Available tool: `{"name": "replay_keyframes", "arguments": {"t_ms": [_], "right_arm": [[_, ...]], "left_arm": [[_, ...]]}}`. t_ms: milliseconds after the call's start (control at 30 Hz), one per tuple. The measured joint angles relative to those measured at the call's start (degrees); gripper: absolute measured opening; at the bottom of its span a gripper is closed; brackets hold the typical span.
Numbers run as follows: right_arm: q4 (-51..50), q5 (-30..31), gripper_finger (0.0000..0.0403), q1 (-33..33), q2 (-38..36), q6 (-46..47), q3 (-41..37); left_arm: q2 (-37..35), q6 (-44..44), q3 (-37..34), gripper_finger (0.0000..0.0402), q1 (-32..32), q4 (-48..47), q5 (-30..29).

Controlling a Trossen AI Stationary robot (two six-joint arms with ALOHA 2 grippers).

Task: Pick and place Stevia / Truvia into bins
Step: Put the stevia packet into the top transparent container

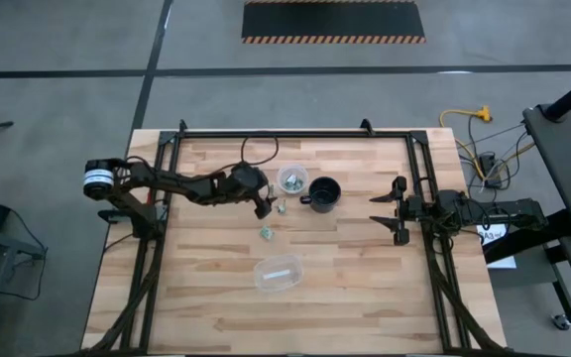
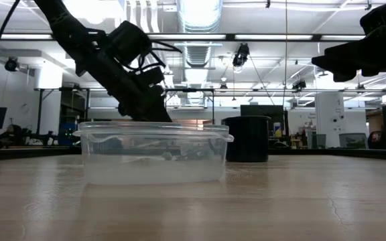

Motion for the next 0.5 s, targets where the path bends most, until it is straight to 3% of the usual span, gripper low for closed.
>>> {"name": "replay_keyframes", "arguments": {"t_ms": [500], "right_arm": [[0.0, 0.0, 0.0221, 0.0, 0.0, 0.0, 0.0]], "left_arm": [[4.4, 1.3, 0.6, 0.0367, 1.3, -1.5, 0.2]]}}
